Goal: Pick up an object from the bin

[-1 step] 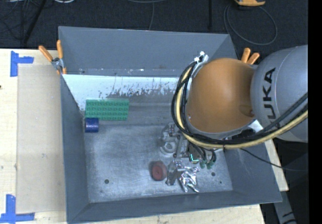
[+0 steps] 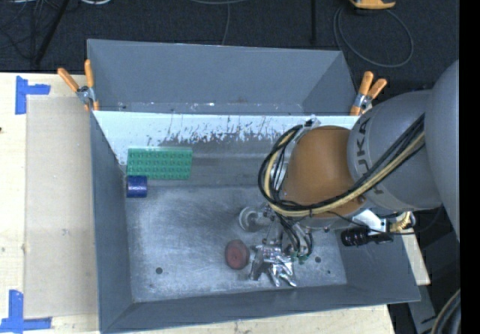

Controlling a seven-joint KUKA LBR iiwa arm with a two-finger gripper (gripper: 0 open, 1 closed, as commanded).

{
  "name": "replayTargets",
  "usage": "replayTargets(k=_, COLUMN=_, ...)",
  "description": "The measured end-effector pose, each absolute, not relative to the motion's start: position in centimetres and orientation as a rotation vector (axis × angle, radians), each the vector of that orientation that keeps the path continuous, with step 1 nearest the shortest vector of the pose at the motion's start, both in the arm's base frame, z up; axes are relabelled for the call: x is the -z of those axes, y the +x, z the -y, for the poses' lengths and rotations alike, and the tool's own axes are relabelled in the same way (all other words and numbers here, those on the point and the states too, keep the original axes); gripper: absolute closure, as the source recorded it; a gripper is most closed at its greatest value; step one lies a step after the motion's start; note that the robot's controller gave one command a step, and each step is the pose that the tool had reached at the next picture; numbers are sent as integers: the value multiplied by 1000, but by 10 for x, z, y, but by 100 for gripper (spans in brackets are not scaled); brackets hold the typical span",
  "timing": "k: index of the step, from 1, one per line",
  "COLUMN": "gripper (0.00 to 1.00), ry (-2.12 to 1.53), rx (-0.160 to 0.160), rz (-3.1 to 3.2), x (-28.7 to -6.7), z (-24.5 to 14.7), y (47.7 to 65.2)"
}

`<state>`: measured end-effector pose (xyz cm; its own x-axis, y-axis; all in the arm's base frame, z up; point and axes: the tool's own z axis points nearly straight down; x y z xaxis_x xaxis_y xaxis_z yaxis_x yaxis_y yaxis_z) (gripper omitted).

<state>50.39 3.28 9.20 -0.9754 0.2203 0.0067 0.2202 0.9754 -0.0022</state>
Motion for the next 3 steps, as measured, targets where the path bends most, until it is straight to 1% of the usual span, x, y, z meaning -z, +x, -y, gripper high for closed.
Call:
replayTargets(k=1, gripper=0, ry=-239, rx=-1, rz=3142, x=-75, z=-35, y=500)
replayTargets(k=2, gripper=100, ry=-241, rx=2, rz=3127, x=-72, z=-37, y=496)
replayTargets(k=3, gripper=0, ry=-246, rx=2, rz=3134, x=-71, z=-36, y=497)
